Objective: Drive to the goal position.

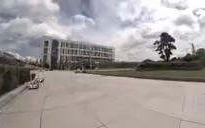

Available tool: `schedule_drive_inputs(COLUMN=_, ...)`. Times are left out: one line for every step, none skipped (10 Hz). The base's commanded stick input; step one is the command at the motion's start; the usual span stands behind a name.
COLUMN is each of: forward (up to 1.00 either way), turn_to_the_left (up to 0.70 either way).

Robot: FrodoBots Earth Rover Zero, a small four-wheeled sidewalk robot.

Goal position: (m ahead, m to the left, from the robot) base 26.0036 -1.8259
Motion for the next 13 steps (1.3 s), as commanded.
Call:
schedule_drive_inputs(forward=0.70, turn_to_the_left=0.05)
schedule_drive_inputs(forward=0.70, turn_to_the_left=0.05)
schedule_drive_inputs(forward=0.70, turn_to_the_left=0.09)
schedule_drive_inputs(forward=0.70, turn_to_the_left=0.13)
schedule_drive_inputs(forward=0.70, turn_to_the_left=0.04)
schedule_drive_inputs(forward=0.70, turn_to_the_left=0.00)
schedule_drive_inputs(forward=0.70, turn_to_the_left=0.00)
schedule_drive_inputs(forward=0.70, turn_to_the_left=0.00)
schedule_drive_inputs(forward=0.70, turn_to_the_left=0.00)
schedule_drive_inputs(forward=0.70, turn_to_the_left=0.01)
schedule_drive_inputs(forward=0.70, turn_to_the_left=0.04)
schedule_drive_inputs(forward=0.70, turn_to_the_left=0.06)
schedule_drive_inputs(forward=0.70, turn_to_the_left=0.15)
